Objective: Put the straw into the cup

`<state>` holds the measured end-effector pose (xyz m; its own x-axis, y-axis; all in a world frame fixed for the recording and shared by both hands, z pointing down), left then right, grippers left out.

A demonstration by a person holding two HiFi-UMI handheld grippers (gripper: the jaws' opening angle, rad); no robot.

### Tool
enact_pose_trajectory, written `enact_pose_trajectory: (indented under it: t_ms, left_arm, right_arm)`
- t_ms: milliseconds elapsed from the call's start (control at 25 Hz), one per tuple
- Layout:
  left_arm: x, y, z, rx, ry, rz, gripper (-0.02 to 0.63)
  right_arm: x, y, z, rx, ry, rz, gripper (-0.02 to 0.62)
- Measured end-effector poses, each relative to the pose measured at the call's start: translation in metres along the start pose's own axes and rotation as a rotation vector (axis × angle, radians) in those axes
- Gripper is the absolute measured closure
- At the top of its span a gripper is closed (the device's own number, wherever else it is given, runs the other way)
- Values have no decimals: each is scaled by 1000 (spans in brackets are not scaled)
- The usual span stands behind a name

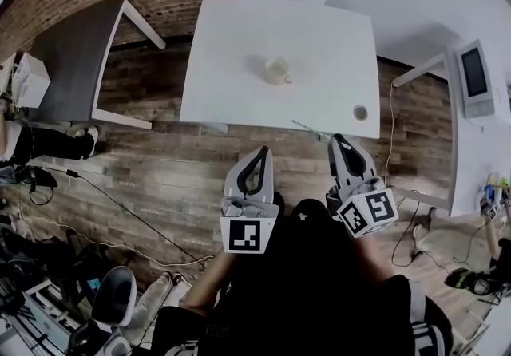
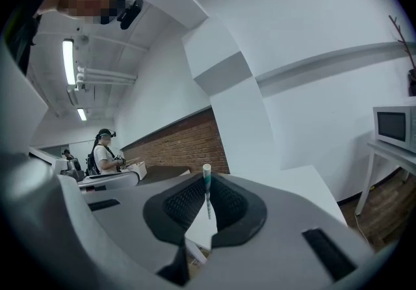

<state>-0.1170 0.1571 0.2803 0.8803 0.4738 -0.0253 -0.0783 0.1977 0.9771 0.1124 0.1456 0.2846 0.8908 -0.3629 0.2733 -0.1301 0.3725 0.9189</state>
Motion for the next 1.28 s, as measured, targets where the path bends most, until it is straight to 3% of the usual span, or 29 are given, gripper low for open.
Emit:
enact_pose_trajectory:
  t_ms: [400, 680, 880, 1280]
  left_arm:
    - [-19, -4, 25, 9, 14, -56, 601]
    - [-29, -8, 59, -14, -25, -26, 601]
    - [-36, -12, 102, -29, -68, -92, 601]
    - [-43, -16, 162, -75, -153, -82, 601]
  right_arm:
    - [5, -13, 32, -4, 21, -14, 571]
    - [27, -27, 68, -17, -17, -29, 571]
    - [51, -41, 103, -33, -50, -73, 571]
    - [98, -49, 168, -78, -142, -73, 571]
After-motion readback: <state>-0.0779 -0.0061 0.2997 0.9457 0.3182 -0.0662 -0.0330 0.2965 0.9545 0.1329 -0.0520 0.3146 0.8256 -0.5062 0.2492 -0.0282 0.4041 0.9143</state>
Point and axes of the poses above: the fingertips, and each gripper's own axes: z forward along the fingers, x to its right, y out of its underside, the point moved 10 cm from there along -z, backward along the fingers, and after that the axes turned 7 degrees about -x, right-handed, at the moved point
